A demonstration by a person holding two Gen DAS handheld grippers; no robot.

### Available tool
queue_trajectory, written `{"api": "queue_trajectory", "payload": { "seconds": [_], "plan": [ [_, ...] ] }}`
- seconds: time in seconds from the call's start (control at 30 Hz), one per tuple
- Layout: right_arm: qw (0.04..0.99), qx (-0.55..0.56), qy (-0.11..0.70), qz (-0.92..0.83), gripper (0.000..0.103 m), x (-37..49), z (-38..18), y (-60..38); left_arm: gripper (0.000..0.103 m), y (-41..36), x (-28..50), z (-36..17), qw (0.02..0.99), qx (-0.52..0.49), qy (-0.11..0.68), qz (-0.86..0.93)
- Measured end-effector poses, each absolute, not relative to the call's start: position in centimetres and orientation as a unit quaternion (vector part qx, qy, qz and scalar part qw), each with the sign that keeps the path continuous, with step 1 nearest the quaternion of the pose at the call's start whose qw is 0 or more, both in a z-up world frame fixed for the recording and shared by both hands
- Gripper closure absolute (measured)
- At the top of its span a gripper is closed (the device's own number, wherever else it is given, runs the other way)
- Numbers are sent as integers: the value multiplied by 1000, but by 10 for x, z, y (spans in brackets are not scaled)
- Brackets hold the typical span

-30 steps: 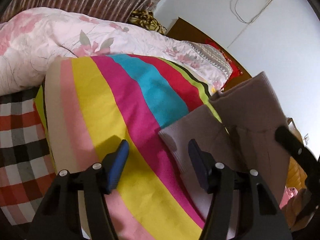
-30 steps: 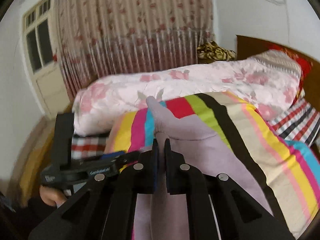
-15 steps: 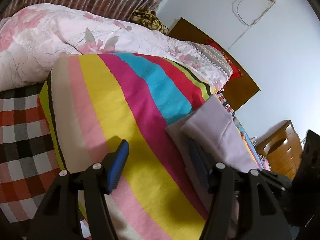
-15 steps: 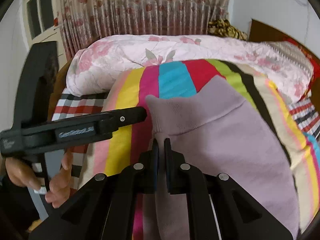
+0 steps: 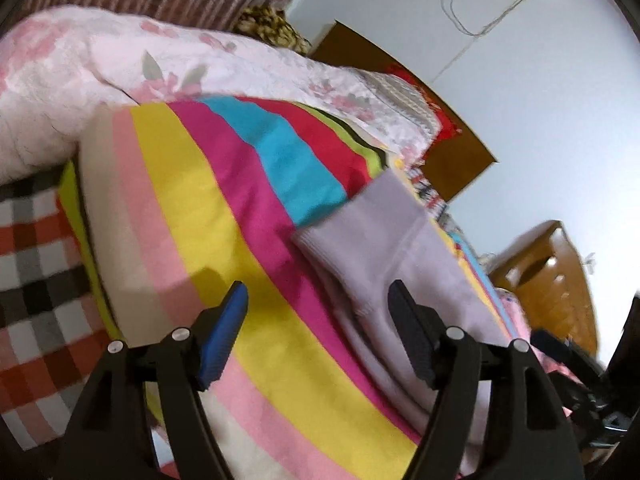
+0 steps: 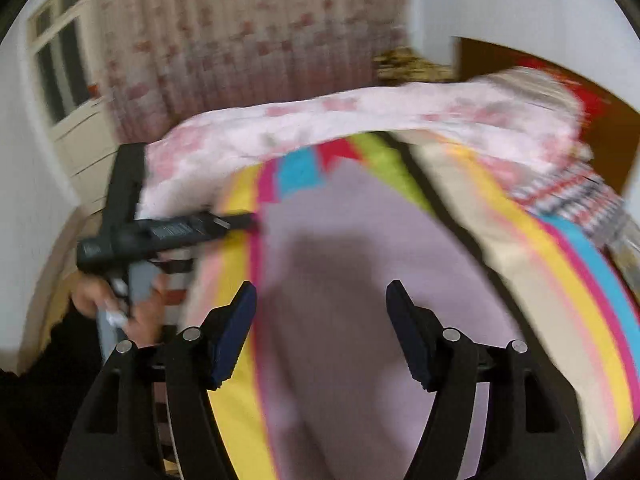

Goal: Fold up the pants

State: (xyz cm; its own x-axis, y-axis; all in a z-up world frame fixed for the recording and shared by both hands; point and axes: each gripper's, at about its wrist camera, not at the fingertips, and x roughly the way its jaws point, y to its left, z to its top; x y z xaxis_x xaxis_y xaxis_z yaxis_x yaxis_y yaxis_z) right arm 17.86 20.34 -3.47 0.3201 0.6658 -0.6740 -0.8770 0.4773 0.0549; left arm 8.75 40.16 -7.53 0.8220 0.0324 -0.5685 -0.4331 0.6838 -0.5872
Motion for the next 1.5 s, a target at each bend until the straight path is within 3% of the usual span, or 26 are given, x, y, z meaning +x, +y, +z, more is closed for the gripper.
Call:
{"api": "queue_trajectory", "payload": {
  "seconds": [0.33, 0.37, 0.4, 0.43, 0.47, 0.57, 0.6, 0.7, 0.73, 0.77, 0.8, 0.87, 1.07, 1.13, 1.2, 1.5],
  "plan": [
    [846, -63, 370, 378, 37, 167, -55, 74, 32, 414, 131, -98, 840, -463, 271, 79],
    [846, -56, 374, 377, 37, 167, -58, 72, 37, 415, 133, -98, 840, -465, 268, 78],
    [846, -56, 374, 376, 37, 165, -60, 73, 63, 416, 133, -97, 842, -462, 267, 83],
    [846, -58, 374, 377, 37, 163, -62, 73, 80, 416, 135, -93, 848, -451, 267, 82],
    [845, -61, 373, 378, 37, 160, -63, 74, 85, 415, 135, -89, 853, -441, 265, 83],
    [841, -64, 369, 390, 37, 154, -64, 76, 81, 415, 137, -86, 860, -422, 271, 93],
    [840, -64, 369, 393, 37, 152, -65, 78, 65, 417, 139, -89, 860, -417, 274, 108],
    [841, -75, 367, 391, 37, 146, -68, 79, 51, 420, 146, -100, 857, -431, 265, 94],
    [843, -83, 364, 388, 37, 144, -68, 79, 52, 419, 149, -97, 860, -422, 271, 96],
    [844, -90, 363, 385, 37, 141, -67, 77, 62, 416, 151, -93, 864, -407, 279, 101],
    [845, -96, 362, 381, 37, 137, -67, 74, 83, 412, 155, -88, 871, -387, 286, 98],
    [848, -114, 360, 372, 37, 129, -65, 64, 88, 408, 155, -81, 880, -368, 285, 93],
    [835, -174, 330, 405, 41, 98, -69, 58, 87, 413, 160, -84, 878, -368, 294, 86],
    [834, -198, 335, 391, 60, 95, -78, 66, 87, 417, 160, -90, 874, -378, 293, 84],
    [831, -215, 350, 375, 69, 101, -89, 75, 88, 416, 159, -91, 874, -380, 291, 85],
    [819, -275, 344, 367, 69, 94, -103, 94, 90, 405, 164, -60, 890, -327, 303, 91]
  ]
}}
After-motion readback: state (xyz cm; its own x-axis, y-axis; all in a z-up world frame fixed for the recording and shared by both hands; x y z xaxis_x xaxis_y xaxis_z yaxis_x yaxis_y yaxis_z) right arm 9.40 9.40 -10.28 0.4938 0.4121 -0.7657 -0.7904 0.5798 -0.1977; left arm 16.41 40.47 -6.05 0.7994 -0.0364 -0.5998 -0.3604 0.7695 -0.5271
